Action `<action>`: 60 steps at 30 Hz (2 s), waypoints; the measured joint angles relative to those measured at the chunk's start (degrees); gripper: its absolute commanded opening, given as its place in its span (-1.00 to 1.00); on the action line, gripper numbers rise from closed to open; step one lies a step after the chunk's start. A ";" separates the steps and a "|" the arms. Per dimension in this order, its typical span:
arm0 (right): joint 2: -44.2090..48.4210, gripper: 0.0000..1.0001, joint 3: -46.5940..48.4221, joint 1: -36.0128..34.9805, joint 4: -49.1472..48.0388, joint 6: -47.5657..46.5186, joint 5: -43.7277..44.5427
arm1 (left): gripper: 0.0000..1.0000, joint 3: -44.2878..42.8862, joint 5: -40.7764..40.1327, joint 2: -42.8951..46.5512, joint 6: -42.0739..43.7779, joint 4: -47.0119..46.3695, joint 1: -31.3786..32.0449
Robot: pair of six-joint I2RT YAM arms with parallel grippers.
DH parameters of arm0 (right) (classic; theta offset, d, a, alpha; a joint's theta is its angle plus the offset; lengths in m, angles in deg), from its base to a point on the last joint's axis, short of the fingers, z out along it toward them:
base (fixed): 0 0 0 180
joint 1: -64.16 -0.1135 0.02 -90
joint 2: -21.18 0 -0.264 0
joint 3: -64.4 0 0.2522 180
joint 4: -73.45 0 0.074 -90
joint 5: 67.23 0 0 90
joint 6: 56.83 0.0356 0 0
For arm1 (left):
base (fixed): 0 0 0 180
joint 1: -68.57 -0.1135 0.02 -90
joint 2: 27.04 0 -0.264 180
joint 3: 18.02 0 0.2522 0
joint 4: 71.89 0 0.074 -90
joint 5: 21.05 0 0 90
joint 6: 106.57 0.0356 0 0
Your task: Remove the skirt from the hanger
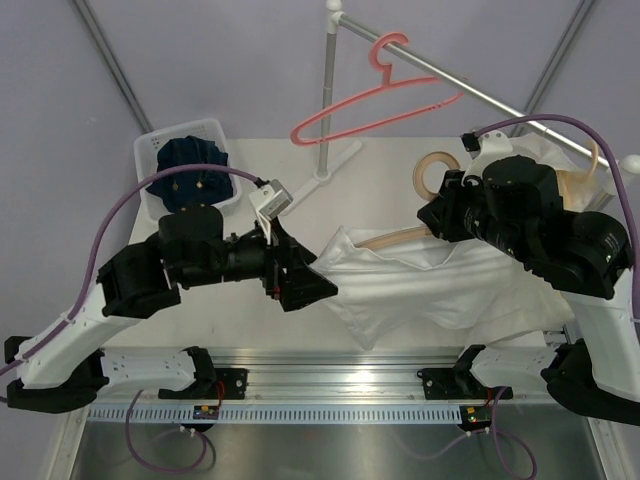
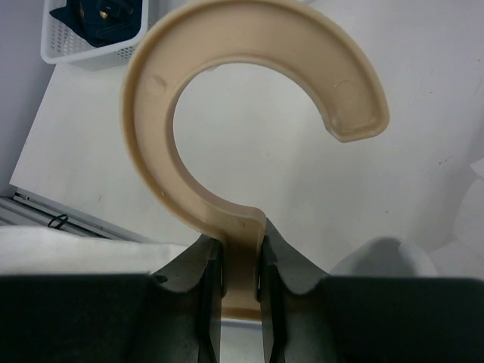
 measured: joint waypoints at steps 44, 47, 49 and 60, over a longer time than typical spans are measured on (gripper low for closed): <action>0.83 -1.00 -5.55 0.11 -0.42 1.07 -4.79 | 0.21 -10.73 -5.64 -9.29 5.68 2.99 0.00; 1.33 -1.00 -6.67 0.11 -0.42 1.14 -5.09 | 0.13 -10.51 -6.16 -8.81 5.64 2.78 0.00; 1.55 -1.00 -7.34 0.11 -0.42 1.29 -5.38 | -0.21 -10.51 -6.43 -8.46 5.33 2.75 0.00; 1.86 -1.00 -8.07 0.13 -0.42 1.66 -5.51 | -0.51 -10.43 -6.51 -8.09 4.66 2.67 0.00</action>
